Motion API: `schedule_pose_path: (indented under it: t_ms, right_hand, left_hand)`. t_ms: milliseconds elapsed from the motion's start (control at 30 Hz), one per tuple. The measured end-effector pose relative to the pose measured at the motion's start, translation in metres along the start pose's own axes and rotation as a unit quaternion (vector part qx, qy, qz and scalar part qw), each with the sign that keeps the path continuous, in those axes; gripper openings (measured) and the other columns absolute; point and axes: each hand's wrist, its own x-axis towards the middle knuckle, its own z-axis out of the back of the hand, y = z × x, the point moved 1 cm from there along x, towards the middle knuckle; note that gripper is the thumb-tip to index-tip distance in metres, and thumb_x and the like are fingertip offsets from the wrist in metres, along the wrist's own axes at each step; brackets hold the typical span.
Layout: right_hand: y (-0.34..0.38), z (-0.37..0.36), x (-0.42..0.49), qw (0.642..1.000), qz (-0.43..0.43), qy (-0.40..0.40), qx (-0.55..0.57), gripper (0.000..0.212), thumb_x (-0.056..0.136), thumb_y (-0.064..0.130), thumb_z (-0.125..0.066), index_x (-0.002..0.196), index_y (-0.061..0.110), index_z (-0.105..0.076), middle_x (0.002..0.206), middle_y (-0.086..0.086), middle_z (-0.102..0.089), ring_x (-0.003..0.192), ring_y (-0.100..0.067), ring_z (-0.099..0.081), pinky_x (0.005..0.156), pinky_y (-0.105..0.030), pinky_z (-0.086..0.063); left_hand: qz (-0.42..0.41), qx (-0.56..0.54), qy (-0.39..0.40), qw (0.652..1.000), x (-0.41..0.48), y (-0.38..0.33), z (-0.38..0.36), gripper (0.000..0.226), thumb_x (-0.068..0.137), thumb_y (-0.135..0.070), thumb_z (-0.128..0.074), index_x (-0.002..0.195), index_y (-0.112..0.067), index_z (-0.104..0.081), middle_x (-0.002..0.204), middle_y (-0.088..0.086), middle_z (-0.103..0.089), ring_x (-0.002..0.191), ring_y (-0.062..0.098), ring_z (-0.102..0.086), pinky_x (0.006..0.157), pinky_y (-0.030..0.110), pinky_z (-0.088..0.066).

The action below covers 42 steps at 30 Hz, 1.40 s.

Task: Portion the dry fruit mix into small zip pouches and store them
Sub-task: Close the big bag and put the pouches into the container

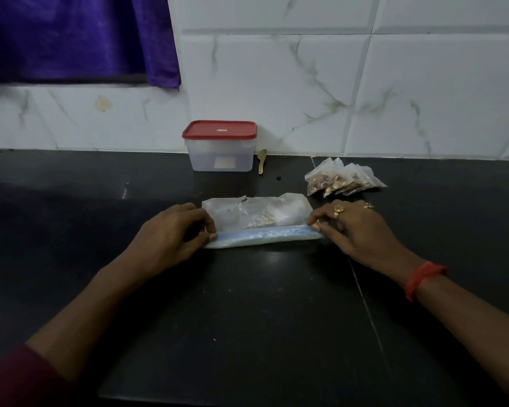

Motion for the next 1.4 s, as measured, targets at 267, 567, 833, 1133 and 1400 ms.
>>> schedule_pose_path:
  t_ms: [267,567,833,1133,1400]
  right_hand:
    - [-0.009,0.001,-0.003,0.999,0.01,0.044,-0.007,0.032,0.091,0.054,-0.055,0.116,0.04,-0.068,0.103,0.019,-0.063,0.094,-0.006,-0.058,0.085,-0.032,-0.045]
    - [-0.009,-0.001,0.0,1.0,-0.02,0.009,0.012,0.027,0.092,0.054,-0.053,0.108,0.037,-0.067,0.087,0.023,-0.057,0.08,0.006,-0.054,0.074,-0.02,-0.035]
    - [-0.011,-0.001,0.0,1.0,-0.007,0.022,-0.02,0.029,0.093,0.052,-0.053,0.109,0.036,-0.07,0.09,0.016,-0.068,0.082,-0.002,-0.06,0.084,-0.036,-0.045]
    - [-0.014,-0.007,0.004,0.994,-0.093,0.06,0.023,0.027,0.094,0.049,-0.057,0.113,0.036,-0.071,0.092,0.01,-0.062,0.081,0.0,-0.059,0.076,-0.033,-0.051]
    - [-0.007,-0.001,0.006,0.978,-0.095,0.093,0.159,0.031,0.091,0.024,-0.071,0.121,0.027,-0.061,0.105,0.014,-0.07,0.099,-0.007,-0.067,0.089,-0.031,-0.054]
  left_hand:
    - [-0.009,0.013,0.024,1.0,-0.002,0.003,0.007,0.038,0.082,-0.06,-0.057,0.106,-0.034,-0.071,0.104,-0.017,-0.063,0.091,-0.001,-0.055,0.07,0.019,-0.047]
    - [0.011,0.008,-0.001,1.0,0.001,0.001,0.0,0.02,0.089,-0.048,-0.061,0.104,-0.036,-0.066,0.113,-0.012,-0.055,0.094,0.004,-0.054,0.072,0.023,-0.049]
    - [0.032,-0.026,0.016,0.999,0.002,0.003,0.004,0.033,0.088,-0.05,-0.059,0.111,-0.029,-0.069,0.112,-0.01,-0.064,0.094,0.004,-0.058,0.077,0.026,-0.052]
    - [0.079,-0.054,-0.007,0.995,0.012,0.009,-0.01,0.03,0.095,-0.037,-0.062,0.123,-0.028,-0.064,0.111,-0.005,-0.058,0.096,0.009,-0.059,0.082,0.033,-0.053]
    - [0.062,-0.13,-0.042,0.989,0.009,0.003,-0.006,0.016,0.089,-0.025,-0.072,0.103,-0.031,-0.066,0.102,-0.013,-0.068,0.09,-0.003,-0.063,0.072,0.011,-0.049]
